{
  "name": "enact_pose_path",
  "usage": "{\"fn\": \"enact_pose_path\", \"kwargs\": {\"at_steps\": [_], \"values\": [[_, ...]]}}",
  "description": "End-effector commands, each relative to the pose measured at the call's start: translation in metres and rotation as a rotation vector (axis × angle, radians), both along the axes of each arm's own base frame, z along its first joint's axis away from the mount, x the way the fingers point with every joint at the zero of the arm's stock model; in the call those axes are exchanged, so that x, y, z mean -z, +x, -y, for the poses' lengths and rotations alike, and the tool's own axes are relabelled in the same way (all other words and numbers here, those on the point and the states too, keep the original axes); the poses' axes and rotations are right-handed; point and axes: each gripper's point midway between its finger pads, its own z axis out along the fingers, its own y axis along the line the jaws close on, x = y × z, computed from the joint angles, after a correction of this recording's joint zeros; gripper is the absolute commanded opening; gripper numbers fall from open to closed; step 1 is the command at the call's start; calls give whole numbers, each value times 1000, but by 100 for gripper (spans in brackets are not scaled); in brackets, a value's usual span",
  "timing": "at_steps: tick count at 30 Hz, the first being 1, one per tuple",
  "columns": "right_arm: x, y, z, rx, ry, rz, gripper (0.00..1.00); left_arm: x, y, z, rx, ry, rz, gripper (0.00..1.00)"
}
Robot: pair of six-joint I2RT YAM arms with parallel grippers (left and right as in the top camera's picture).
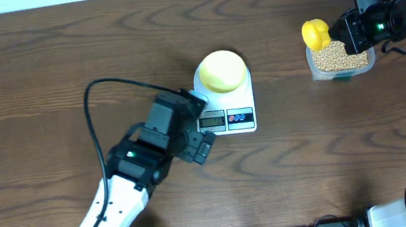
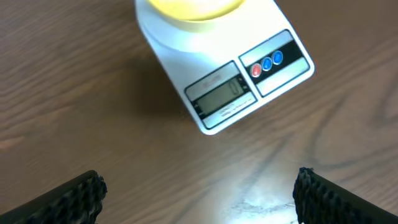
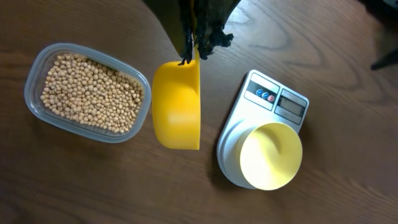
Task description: Scoop item into bowl and weigh 50g on scale
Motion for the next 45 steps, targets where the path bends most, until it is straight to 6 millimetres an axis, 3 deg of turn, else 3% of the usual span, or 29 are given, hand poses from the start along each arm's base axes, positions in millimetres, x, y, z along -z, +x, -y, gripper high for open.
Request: {"fn": "enact_pose_path", "kwargs": {"at_steps": [1,6,10,11,15,17,25,28,34,39,45], "values": [[-6,0,-1,-10,6,16,1,-3,2,-12,-25,-64,-17,98],[-5,-2,-1,-10,7,4,1,-36,7,-36,-172,-188,47,98],[-5,-2,-1,-10,7,7,1,-60,-2,-48,-215,-247,144,99],[-5,-2,-1,-10,7,7,1,-60,-4,-49,-214,-253,157,99],[-6,-1,-2,-11,11,11,1,-26,-15,-41,-40,-187,175,98],[-6,-1,-2,-12,11,12,1,-13,-7,-30,-4,-222,183,98],[-5,-1,-2,-12,11,10,1,20,10,-25,24,-172,118,98],[-5,-1,-2,-12,10,11,1,20,10,-25,24,-172,116,98],[-5,-1,-2,-12,10,12,1,2,1,-15,121,-206,172,98],[-5,-1,-2,-12,10,11,1,12,-11,-15,131,-209,103,98],[-5,-1,-2,-12,10,11,1,15,-11,-15,130,-206,89,98]]}}
